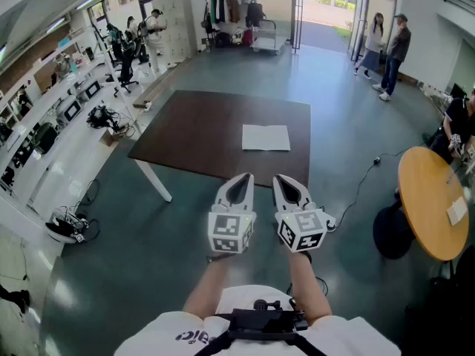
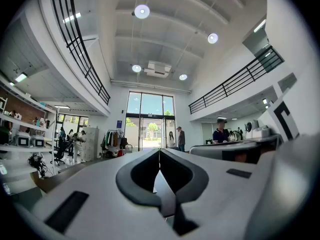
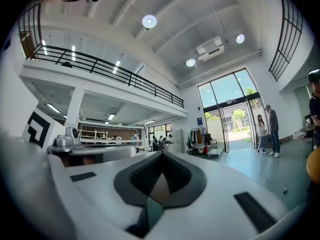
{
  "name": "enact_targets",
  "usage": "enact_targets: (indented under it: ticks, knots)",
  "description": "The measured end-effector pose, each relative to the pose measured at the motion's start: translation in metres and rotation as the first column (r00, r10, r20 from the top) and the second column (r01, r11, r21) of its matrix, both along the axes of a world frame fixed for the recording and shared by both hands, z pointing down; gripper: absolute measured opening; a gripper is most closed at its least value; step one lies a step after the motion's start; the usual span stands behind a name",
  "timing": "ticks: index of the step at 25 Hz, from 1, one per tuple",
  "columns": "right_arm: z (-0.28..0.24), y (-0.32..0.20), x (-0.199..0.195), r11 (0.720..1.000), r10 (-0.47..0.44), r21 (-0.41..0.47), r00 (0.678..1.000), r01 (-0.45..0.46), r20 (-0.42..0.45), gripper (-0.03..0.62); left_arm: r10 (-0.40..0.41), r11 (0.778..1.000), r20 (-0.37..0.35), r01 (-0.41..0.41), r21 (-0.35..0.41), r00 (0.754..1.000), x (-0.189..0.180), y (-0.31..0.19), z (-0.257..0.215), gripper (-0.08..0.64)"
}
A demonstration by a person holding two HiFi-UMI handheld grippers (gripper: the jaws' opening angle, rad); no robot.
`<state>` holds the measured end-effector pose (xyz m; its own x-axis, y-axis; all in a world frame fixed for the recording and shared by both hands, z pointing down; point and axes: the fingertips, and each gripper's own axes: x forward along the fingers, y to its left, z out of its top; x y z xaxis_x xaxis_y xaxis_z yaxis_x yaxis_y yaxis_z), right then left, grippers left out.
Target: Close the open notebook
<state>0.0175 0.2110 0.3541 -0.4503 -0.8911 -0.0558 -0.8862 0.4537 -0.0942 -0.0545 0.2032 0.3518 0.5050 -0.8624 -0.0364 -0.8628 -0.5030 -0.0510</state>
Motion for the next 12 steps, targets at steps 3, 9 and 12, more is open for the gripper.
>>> enact_targets:
  ticks: [3, 9, 12]
  knots:
    - [0.006, 0.003, 0.01, 1.0, -0.003, -0.007, 1.0, 0.003, 0.002, -0.012, -0.002, 1.0, -0.003, 0.002, -0.008, 1.0, 0.011, 0.003, 0.005, 0.006]
    - [0.015, 0.013, 0.028, 1.0, -0.003, -0.028, 1.0, 0.002, -0.001, -0.012, -0.012, 0.999, -0.016, 0.011, -0.03, 1.0, 0.03, 0.012, 0.015, 0.006]
    - [0.023, 0.019, 0.038, 0.999, 0.002, -0.053, 1.0, -0.003, -0.015, -0.012, -0.013, 0.999, -0.018, 0.012, -0.035, 1.0, 0.041, 0.018, 0.018, 0.006]
